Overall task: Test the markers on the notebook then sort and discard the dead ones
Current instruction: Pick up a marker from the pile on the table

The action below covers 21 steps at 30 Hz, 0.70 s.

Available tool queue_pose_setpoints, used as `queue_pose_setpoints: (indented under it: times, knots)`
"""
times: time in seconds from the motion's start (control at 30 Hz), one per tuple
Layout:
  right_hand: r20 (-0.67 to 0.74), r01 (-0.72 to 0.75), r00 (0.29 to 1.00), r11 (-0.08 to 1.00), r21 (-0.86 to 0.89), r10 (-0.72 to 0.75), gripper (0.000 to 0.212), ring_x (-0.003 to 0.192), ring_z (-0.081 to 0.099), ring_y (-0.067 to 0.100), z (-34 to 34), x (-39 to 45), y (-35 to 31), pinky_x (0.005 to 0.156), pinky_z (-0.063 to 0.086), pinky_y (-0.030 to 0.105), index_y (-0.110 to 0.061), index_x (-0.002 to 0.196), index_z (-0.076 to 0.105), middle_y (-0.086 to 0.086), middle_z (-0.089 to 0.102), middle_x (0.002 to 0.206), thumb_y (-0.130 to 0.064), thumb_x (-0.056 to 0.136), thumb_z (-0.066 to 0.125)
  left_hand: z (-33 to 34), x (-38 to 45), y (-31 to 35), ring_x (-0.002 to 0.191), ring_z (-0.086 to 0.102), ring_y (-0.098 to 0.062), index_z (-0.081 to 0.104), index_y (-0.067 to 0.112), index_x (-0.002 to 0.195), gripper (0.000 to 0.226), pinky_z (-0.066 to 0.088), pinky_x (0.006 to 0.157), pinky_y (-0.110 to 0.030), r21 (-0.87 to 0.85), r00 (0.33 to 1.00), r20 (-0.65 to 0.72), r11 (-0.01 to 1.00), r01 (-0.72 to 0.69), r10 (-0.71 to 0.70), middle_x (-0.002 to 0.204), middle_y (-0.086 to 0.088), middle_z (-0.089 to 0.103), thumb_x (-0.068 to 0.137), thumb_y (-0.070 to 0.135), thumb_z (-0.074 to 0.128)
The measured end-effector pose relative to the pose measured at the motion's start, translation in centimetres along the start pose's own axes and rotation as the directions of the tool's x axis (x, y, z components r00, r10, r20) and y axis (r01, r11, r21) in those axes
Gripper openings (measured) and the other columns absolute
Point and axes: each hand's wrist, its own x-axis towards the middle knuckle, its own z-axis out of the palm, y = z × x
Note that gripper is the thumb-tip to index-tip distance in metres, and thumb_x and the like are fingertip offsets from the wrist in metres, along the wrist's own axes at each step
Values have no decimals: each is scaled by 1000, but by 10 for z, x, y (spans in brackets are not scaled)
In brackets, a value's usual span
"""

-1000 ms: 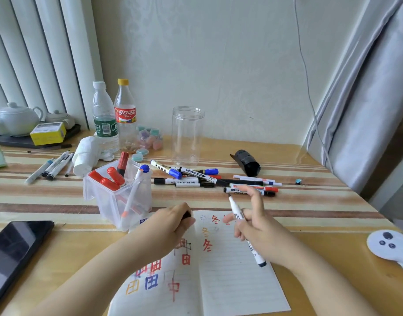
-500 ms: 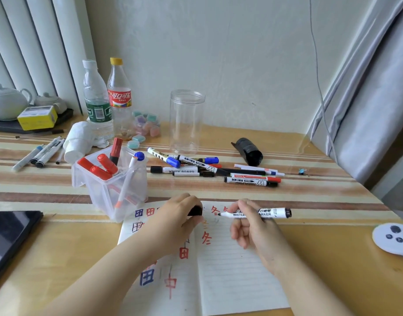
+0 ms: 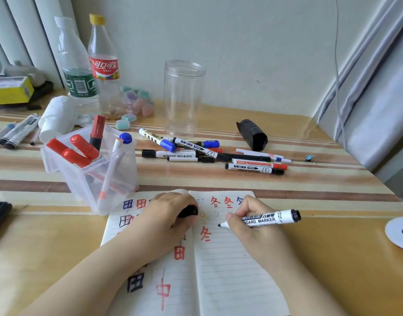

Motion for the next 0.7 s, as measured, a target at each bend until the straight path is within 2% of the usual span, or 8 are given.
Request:
queue_pose_setpoints:
  times: [0.07,0.2,0.37,0.57,0.7]
  knots:
    - [4,18,1000,1000,-15,-17,31,40,29,5,0,0,1,40,23,15,-13,60,42,-11,36,42,-21,79,66,0,0,-1,81,49,-1,62,22,93,34,32,76,-7,4,1000,-4,1000,6,-6,85,13,62,77,42,39]
    - [19,9,1000,999,-42,-8,34,39,27,5,1,1,3,40,22,16,-12,60,41,-8,36,44,-10,85,65,1,-1,-1,81,51,-3,62,24,93,32,33,76,-9,12,1000,-6,1000,10,-10,86,14,61,78,41,41]
    - [43,-5,999,999,-43,7,37,39,29,5,0,-1,3,42,23,12,-12,58,40,-11,33,41,-7,84,66,2,-2,-2,85,54,-8,62,25,95,20,40,79,-19,16,1000,-10,1000,26,-26,89,13,62,79,32,51]
    - [9,-17,1000,998,-52,17,36,39,26,5,0,-1,1,40,22,17,-13,58,38,-10,33,41,-8,84,64,2,-2,0,85,53,-6,61,25,97,22,35,78,-12,14,999,-1,999,40,-40,89,14,61,80,34,50]
    - [-17,-3,1000,999,-47,2,37,36,27,4,0,-1,-1,40,21,16,-11,58,36,-11,33,38,-1,83,62,1,-2,1,83,52,-6,62,23,96,24,32,77,-9,18,1000,-4,999,29,-28,88,12,61,79,34,49]
